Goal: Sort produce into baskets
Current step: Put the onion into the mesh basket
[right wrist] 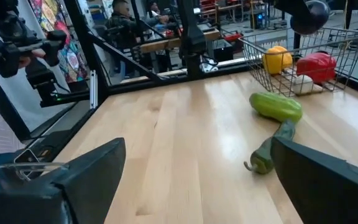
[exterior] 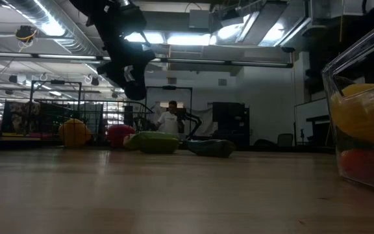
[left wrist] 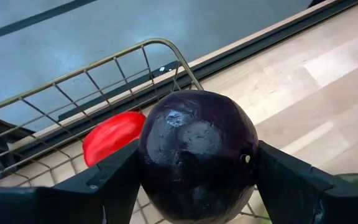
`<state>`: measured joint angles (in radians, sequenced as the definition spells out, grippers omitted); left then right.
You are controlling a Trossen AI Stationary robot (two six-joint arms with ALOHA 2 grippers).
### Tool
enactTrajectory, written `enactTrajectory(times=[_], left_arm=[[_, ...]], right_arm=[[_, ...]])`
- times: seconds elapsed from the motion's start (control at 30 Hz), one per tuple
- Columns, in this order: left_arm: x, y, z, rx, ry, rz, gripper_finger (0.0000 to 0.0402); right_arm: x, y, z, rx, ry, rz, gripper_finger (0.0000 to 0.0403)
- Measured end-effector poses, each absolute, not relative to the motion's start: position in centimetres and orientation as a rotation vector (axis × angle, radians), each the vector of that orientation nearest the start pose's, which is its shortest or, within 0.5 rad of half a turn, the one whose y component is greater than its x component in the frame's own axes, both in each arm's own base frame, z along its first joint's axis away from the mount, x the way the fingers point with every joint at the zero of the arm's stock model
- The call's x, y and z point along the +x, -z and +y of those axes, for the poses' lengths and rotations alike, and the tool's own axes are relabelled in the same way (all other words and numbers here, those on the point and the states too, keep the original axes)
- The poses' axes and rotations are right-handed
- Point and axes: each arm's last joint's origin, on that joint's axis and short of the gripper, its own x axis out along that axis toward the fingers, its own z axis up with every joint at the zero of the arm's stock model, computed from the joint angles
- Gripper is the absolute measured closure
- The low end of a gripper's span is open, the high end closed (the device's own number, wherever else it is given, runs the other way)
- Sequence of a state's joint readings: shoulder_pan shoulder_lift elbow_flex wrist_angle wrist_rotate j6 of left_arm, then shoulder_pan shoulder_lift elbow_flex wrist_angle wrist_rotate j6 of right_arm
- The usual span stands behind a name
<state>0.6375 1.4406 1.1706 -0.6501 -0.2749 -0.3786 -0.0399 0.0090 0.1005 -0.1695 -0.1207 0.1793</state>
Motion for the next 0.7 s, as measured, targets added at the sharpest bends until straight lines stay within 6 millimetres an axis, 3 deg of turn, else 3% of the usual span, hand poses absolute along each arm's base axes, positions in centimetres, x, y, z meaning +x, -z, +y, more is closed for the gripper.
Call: enactTrajectory(times=[0.7], left_arm=[[23.27, -28.12, 18.22, -0.467, -1.001, 0.792, 0.0130]], right_arm=[[9.23, -17.36, -0.28, 0.183, 0.016, 0.084, 0.0006]])
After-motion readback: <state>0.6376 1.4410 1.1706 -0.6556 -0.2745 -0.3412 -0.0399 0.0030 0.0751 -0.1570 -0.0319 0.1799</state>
